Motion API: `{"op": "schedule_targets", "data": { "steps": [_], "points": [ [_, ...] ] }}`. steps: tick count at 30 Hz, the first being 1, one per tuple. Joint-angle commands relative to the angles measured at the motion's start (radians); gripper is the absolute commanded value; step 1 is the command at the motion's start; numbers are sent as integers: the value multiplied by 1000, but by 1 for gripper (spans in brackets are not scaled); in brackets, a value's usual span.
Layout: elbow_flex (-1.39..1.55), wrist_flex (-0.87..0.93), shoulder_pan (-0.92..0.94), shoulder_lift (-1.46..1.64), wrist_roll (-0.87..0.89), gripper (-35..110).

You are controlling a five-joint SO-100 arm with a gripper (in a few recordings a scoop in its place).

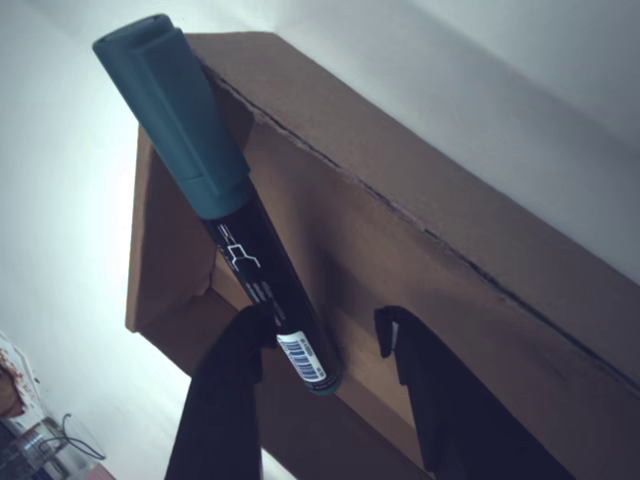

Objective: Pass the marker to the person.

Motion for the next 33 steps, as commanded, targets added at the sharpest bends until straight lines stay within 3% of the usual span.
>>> {"op": "schedule_targets", "data": {
  "steps": [1, 12, 30, 33],
  "points": [
    [-14, -6, 21, 52, -3, 24],
    [-121, -48, 61, -51, -44, 32],
    [-235, -60, 83, -163, -51, 33],
    [-230, -60, 81, -160, -49, 20]
  ]
}}
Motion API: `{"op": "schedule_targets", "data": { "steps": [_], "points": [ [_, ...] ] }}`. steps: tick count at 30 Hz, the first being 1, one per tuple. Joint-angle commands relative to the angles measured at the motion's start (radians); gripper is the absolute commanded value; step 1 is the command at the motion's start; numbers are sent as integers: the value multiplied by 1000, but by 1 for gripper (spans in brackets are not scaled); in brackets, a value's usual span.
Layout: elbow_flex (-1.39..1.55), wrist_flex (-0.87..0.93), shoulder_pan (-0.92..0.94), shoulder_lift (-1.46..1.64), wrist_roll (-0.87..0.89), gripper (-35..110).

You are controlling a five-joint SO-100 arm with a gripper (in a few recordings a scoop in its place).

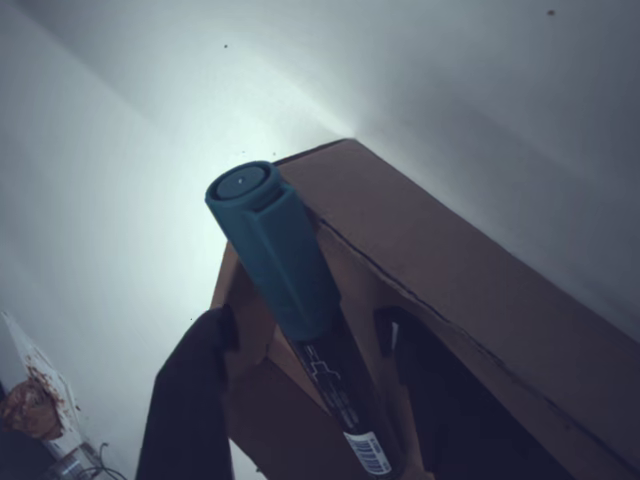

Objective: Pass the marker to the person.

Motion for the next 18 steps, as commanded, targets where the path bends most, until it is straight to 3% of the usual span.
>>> {"op": "schedule_targets", "data": {
  "steps": [1, 5, 18],
  "points": [
    [-37, -6, 6, 17, -5, 13],
    [-34, -11, 9, 18, 0, -4],
    [-21, -9, 2, 38, -8, -5]
  ]
}}
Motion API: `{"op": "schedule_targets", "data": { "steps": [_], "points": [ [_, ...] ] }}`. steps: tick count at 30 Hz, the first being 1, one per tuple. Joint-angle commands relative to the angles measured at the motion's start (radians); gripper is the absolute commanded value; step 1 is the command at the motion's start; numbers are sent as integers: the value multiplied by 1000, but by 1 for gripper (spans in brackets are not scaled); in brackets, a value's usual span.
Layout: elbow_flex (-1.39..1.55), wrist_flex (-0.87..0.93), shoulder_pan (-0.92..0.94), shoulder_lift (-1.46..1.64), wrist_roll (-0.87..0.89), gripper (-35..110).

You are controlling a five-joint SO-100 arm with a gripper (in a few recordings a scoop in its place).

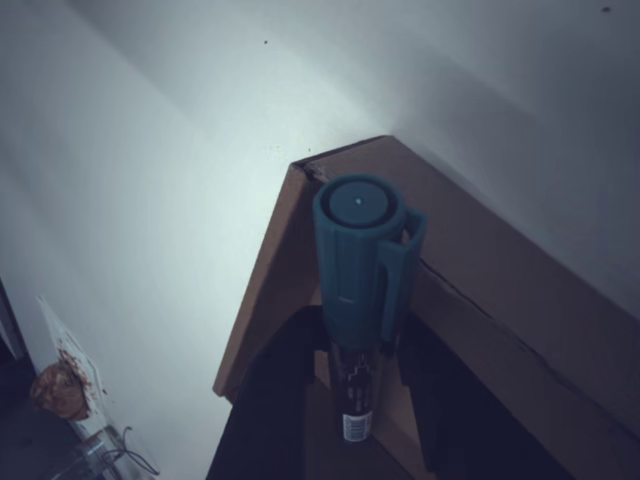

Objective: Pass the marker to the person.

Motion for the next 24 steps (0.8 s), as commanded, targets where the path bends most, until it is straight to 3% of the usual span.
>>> {"op": "schedule_targets", "data": {
  "steps": [1, 12, 19, 24],
  "points": [
    [-18, -8, -2, 44, -3, -5],
    [66, 98, -51, 278, 21, -5],
    [264, 176, -107, 635, 34, -5],
    [483, 143, -132, 979, -72, -5]
  ]
}}
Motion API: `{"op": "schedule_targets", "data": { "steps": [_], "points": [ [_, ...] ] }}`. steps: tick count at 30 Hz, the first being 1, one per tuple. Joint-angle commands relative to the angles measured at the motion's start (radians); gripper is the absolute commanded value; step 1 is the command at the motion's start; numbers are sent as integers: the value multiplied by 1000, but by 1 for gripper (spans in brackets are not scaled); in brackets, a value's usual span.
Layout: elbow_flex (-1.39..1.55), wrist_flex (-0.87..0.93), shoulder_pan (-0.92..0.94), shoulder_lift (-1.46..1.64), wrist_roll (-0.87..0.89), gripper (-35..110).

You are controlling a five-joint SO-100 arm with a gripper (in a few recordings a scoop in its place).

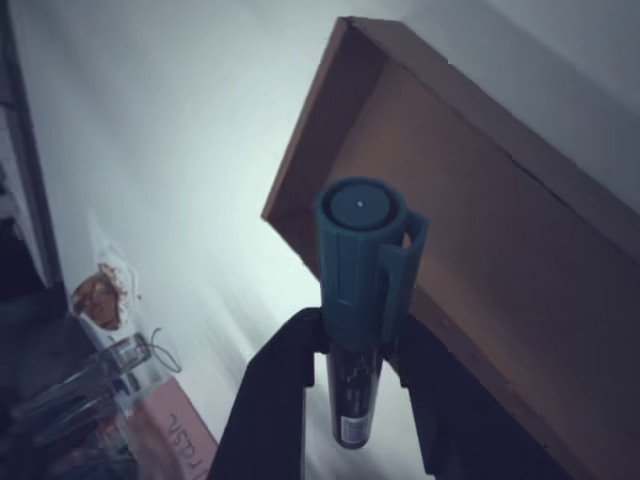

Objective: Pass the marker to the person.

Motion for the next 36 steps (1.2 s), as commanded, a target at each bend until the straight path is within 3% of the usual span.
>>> {"op": "schedule_targets", "data": {
  "steps": [1, 8, 16, 23, 36],
  "points": [
    [104, -21, -28, 310, -78, -5],
    [239, -92, -75, 640, -249, -5],
    [314, -399, -152, 695, -403, -5],
    [184, -615, -224, 497, -443, -5],
    [-396, -746, -354, -12, -572, -5]
  ]
}}
